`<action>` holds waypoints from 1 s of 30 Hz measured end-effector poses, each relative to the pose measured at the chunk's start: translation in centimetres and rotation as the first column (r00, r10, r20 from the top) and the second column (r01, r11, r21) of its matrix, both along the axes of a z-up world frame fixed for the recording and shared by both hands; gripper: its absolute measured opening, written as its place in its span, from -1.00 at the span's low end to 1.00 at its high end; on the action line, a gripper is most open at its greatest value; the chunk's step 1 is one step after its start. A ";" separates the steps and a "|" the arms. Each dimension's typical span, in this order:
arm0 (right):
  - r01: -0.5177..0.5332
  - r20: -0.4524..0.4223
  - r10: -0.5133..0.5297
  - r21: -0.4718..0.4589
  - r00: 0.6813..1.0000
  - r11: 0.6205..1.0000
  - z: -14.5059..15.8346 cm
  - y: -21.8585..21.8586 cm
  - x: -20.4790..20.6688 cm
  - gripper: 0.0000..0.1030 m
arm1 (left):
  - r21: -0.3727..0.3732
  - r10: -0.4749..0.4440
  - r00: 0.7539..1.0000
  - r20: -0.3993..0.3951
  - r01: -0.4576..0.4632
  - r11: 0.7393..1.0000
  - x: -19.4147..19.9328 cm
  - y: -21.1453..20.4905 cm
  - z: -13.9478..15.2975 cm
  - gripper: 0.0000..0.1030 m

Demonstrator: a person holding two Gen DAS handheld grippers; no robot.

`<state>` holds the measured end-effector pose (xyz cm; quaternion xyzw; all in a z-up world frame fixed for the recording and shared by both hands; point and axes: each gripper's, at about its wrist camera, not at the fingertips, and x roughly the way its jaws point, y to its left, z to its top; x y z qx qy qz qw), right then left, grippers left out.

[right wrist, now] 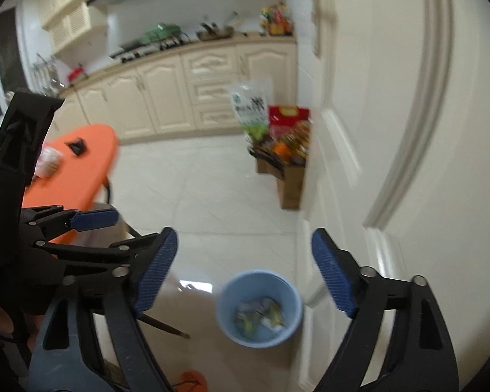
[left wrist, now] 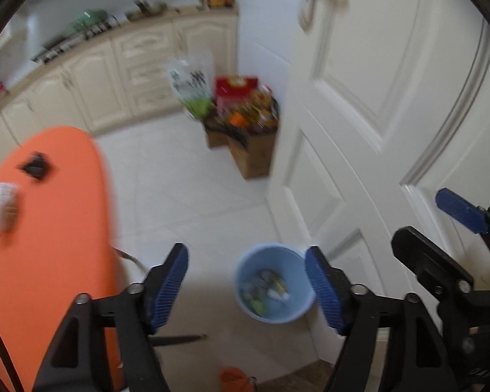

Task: Collect trash
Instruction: 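Return to the table and grasp the milk carton with the left gripper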

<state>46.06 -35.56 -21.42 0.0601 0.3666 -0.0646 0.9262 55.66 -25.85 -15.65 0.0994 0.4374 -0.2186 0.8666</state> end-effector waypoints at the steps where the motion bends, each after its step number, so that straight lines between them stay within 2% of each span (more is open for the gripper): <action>1: -0.031 0.023 0.031 0.010 0.999 0.999 0.8 1.4 0.3 0.76 | 0.005 0.027 0.999 0.038 -0.027 1.000 -0.4 1.7 0.9 0.48; 3: -0.071 0.044 0.070 0.014 0.997 0.997 1.9 3.6 0.9 0.77 | 0.002 0.055 0.995 0.077 -0.056 0.998 -1.0 4.4 2.0 0.61; 5: -0.121 0.065 0.119 0.013 0.991 0.993 3.0 6.6 1.7 0.81 | -0.002 0.098 0.989 0.107 -0.098 0.995 -1.4 7.6 3.1 0.62; 7: -0.163 0.075 0.161 0.017 0.984 0.986 3.6 9.5 2.9 1.00 | -0.016 0.138 0.982 0.132 -0.137 0.990 -1.6 10.8 4.0 0.64; 11: -0.251 0.086 0.246 0.044 0.965 0.967 3.8 14.5 5.4 1.00 | -0.021 0.230 0.954 0.193 -0.230 0.973 -2.1 17.7 5.2 0.74; 16: -0.343 0.074 0.339 0.054 0.938 0.938 3.1 21.3 9.1 1.00 | -0.016 0.320 0.922 0.220 -0.324 0.946 -2.1 25.4 5.0 0.75; 18: -0.362 0.064 0.359 0.045 0.931 0.931 2.8 23.2 10.4 1.00 | -0.005 0.352 0.904 0.242 -0.362 0.932 -1.2 28.7 5.0 0.80; 21: -0.390 0.052 0.387 0.062 0.921 0.919 2.1 25.9 13.1 1.00 | 0.021 0.416 0.865 0.281 -0.439 0.898 1.4 33.6 3.8 0.87; 24: -0.395 0.032 0.393 0.055 0.919 0.917 1.0 26.9 15.6 1.00 | 0.021 0.479 0.837 0.264 -0.501 0.865 4.8 38.6 1.9 0.87; 26: -0.387 0.006 0.387 0.053 0.922 0.921 0.0 27.1 17.4 1.00 | 0.016 0.533 0.808 0.252 -0.554 0.832 7.0 42.3 0.3 0.87; 28: -0.387 -0.016 0.389 0.072 0.921 0.919 -1.2 27.2 19.2 1.00 | 0.016 0.551 0.796 0.250 -0.573 0.820 9.1 44.3 -0.6 0.87; 30: -0.384 -0.037 0.388 0.083 0.921 0.919 -2.4 27.4 20.8 1.00 | 0.024 0.556 0.796 0.238 -0.577 0.816 11.3 46.5 -1.7 0.87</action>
